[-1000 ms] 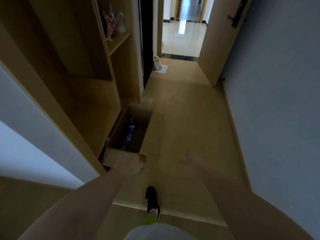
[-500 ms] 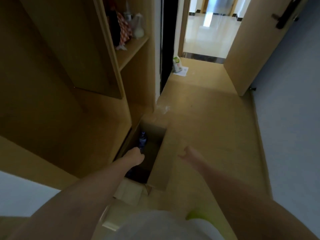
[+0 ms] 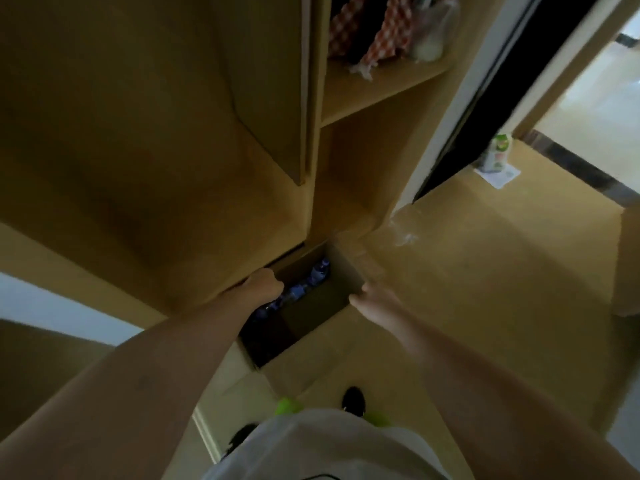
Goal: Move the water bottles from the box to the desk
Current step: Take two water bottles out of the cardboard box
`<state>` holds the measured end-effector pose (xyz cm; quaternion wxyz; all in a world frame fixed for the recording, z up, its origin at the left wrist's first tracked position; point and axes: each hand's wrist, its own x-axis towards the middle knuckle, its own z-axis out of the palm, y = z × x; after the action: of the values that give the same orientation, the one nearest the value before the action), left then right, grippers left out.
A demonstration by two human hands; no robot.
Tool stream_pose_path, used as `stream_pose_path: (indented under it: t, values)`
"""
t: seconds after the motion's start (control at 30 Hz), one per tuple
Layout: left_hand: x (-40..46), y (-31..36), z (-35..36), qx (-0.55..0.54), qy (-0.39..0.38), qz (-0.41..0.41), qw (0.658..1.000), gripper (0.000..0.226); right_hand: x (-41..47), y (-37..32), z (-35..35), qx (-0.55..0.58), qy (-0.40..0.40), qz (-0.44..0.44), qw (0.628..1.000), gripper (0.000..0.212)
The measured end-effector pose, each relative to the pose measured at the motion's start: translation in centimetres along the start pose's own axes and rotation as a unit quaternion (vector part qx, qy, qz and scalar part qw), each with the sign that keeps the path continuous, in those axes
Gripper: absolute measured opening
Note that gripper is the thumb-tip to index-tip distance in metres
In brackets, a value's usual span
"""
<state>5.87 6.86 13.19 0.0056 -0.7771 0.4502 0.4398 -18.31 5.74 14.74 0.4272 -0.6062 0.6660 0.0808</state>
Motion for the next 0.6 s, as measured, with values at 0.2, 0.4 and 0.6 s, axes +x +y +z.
stream_pose_path:
  t: [0.2,0.4,0.6]
  values:
    - [-0.4,0.3,-0.1,-0.097,0.032,-0.085,0.991,0.027,4.3,-0.2,-3.2,-0.126,-0.073,-0.039,0.989,0.040]
    - [-1.3,-2.9,0.1,-0.147,0.085,-0.165,0.972,0.020,6.3,-3.4,-1.0,-0.194,-0.120,-0.100,0.968,0.056]
    - [-0.5,-6.0,3.0,-0.205,0.057,-0.193,0.958,0.019,7.6,-6.0,0.8,-0.239,-0.142,-0.141,0.950,0.050]
